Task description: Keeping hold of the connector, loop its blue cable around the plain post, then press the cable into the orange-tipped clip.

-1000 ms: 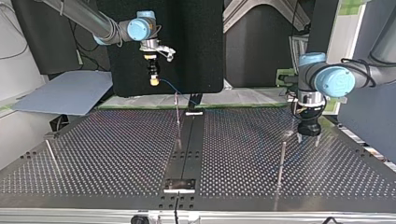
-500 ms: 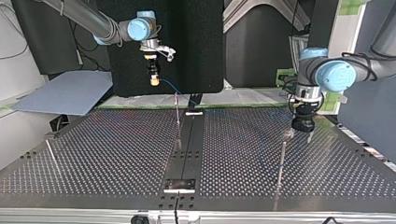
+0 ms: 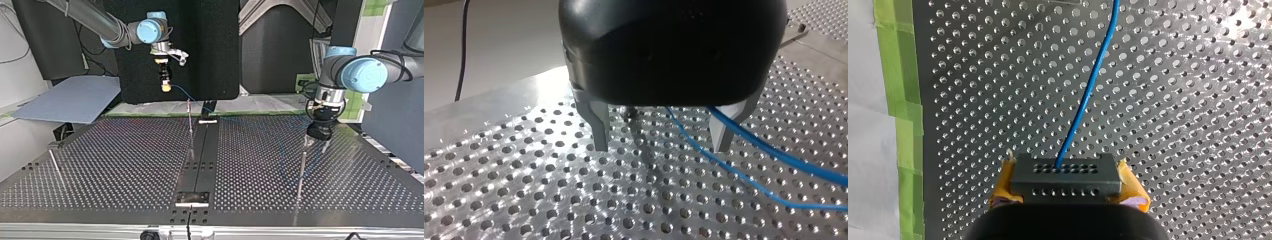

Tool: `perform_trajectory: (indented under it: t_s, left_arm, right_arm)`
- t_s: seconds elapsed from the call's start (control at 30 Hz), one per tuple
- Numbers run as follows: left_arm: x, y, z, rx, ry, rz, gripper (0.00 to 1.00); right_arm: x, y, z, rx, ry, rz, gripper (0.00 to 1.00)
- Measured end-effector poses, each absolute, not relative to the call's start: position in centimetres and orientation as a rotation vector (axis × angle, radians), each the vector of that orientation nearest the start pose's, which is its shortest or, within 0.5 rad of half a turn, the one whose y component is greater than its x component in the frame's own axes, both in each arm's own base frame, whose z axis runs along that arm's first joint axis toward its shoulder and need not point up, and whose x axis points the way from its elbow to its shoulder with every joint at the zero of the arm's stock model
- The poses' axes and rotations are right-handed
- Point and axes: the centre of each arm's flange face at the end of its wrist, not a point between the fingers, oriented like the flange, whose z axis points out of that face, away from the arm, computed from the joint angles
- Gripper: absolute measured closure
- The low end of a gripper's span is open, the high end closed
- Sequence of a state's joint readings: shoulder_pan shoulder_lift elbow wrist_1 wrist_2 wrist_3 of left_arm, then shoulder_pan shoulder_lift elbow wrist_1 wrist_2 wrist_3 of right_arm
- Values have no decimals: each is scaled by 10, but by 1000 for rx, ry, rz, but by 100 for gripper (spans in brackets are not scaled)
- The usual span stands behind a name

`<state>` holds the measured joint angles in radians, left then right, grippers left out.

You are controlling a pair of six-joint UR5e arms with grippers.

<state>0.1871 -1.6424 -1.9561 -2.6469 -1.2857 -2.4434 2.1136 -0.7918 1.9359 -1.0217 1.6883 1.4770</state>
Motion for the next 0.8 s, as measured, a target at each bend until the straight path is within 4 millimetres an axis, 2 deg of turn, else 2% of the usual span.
perform_trajectory:
  t_s: [0.33,0.63,0.8]
  left_arm:
    - [492,-70,340,-571,1440,-761,2]
    - [485,-72,346,-563,1452,-749,2]
    - [475,-76,358,-539,1462,-728,2]
  right_arm:
    - [387,-406,-3,1649,-944,1369,100]
    - [387,-406,-2,1646,-943,1372,100]
    - [388,-406,-2,1644,-942,1375,100]
